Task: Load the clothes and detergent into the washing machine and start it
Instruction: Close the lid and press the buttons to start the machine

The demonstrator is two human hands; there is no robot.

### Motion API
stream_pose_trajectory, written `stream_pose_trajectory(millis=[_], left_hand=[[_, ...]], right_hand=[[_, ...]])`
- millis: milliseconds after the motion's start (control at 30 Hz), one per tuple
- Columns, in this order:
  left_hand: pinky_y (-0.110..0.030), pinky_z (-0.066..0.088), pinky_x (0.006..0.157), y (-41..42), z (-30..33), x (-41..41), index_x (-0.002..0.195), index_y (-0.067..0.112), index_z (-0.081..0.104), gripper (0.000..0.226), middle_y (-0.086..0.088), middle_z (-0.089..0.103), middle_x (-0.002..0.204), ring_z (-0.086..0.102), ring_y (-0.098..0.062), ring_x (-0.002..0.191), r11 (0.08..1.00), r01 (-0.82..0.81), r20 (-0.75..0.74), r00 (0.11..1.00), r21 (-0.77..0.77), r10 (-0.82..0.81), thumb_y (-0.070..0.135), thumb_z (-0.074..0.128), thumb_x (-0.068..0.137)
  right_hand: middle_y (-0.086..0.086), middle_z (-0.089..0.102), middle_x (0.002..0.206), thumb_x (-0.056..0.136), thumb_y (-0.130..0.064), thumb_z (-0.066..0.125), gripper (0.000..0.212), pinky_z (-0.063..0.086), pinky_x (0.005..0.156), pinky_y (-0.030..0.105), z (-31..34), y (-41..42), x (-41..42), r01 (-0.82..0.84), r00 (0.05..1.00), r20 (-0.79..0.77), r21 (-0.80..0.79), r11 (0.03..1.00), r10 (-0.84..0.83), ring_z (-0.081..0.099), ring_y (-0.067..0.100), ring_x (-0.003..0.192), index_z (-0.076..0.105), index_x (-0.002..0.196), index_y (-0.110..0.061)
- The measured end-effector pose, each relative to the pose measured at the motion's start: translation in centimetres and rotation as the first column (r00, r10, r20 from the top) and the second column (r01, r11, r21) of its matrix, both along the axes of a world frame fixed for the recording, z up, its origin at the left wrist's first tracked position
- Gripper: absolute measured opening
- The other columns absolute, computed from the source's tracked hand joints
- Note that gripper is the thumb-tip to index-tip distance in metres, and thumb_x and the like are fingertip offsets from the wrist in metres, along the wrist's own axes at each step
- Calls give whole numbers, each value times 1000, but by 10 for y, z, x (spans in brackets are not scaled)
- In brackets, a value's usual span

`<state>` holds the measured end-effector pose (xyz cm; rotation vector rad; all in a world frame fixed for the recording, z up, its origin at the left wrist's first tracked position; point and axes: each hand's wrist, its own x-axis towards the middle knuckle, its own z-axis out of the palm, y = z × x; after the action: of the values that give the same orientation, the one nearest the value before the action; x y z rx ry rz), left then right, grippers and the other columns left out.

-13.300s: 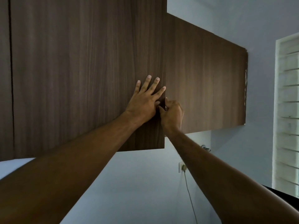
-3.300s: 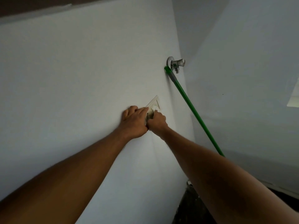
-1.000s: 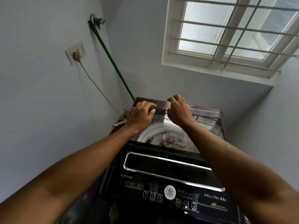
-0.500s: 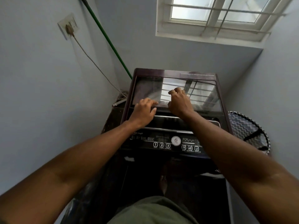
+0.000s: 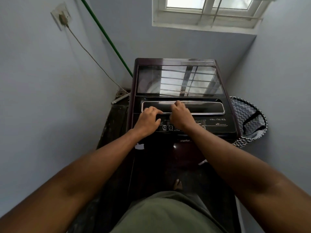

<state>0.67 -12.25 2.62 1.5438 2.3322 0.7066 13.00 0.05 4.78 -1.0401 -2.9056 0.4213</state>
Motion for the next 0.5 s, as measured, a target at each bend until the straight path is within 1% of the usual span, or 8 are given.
stream_pose_trajectory(millis=[100,200,267,333,400,500], left_hand=[[-37,40,105,-6,-9,3,132,19,58,44,0,55,132,48,-20,125,999,19,-19,1000,-29,-19,22,67,89],[-37,38,110,-6,-19,7,138,20,54,55,1,53,140,44,-19,132,998,25,-40,999,-57,-27,28,72,87],[-35,36,113,-6,-27,13,142,20,51,61,2,51,144,42,-17,133,996,34,-64,997,-80,-39,33,72,86],[-35,35,113,-5,-34,18,145,21,48,67,3,49,146,40,-17,134,995,34,-118,992,-93,-45,37,72,85],[-35,35,113,-6,-38,22,147,21,44,73,4,47,148,38,-17,134,994,22,-170,985,-104,-39,41,73,83],[-35,37,110,-7,-41,27,148,25,42,79,6,45,149,40,-18,131,992,2,-232,972,-123,-31,45,75,80]], right_hand=[[16,47,130,89,-16,54,52,49,94,48,-10,-18,6,-39,999,14,-53,998,40,48,34,122,45,139,-7],[13,50,128,92,-20,54,58,50,90,47,-23,-35,13,-71,996,46,-116,991,77,52,33,119,38,146,-9],[13,51,130,92,-19,53,62,52,90,47,-33,-45,19,-91,992,74,-140,986,102,53,32,119,33,149,-6],[14,51,132,92,-16,51,64,51,93,46,-41,-50,25,-95,992,65,-159,983,107,50,31,122,30,151,-3],[15,52,128,93,-14,51,60,51,94,43,-46,-52,30,-91,995,19,-157,983,95,48,30,121,34,149,0],[17,54,120,94,-13,50,50,50,92,37,-51,-56,36,-99,994,-53,-138,985,92,50,30,113,44,141,3]])
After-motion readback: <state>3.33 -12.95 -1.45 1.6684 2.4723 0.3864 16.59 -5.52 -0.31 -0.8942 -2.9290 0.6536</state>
